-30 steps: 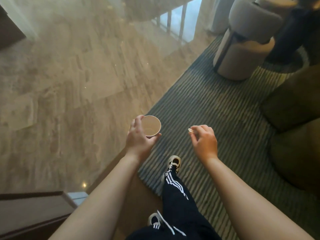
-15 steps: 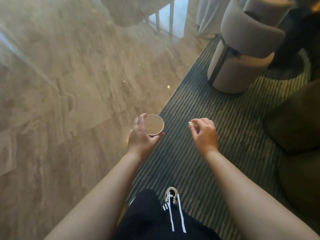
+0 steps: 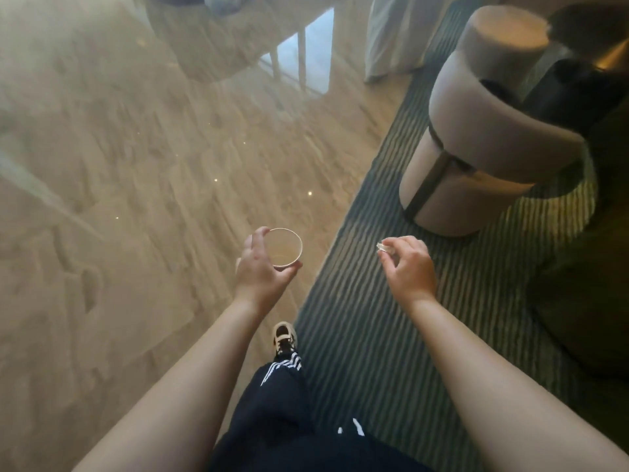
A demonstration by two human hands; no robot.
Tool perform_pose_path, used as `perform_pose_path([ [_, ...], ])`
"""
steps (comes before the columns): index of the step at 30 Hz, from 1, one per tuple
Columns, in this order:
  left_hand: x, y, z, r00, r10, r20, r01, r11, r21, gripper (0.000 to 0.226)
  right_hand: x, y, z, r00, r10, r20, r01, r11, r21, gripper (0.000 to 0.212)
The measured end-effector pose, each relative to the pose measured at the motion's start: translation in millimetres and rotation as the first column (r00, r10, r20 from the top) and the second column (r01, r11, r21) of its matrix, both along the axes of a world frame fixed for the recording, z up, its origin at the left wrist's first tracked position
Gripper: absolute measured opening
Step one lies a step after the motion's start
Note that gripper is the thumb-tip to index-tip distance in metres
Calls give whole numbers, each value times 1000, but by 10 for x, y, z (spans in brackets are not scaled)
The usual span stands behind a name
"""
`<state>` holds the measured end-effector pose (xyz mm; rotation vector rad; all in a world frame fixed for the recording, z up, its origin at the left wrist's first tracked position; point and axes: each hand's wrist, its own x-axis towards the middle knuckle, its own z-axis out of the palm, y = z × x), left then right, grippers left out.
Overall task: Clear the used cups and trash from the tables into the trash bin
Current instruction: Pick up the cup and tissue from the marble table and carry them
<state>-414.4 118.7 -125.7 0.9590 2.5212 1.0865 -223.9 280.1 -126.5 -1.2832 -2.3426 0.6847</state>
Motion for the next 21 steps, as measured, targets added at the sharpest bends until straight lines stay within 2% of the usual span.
perform_pose_path([
  [6, -1262, 1181, 269, 989, -142, -49, 142, 990, 4, 82, -1203, 954, 187, 996, -87, -35, 87, 996, -6, 19],
  [13, -2135, 2541, 227, 967, -252, -51, 252, 968, 10, 82, -1938, 2053, 175, 980, -200, -11, 200, 980, -15, 17],
  [21, -3106, 4692, 19, 944, -321, -78, 323, 946, 21, 84, -2885, 4037, -53, 959, -278, -52, 278, 960, -8, 20],
])
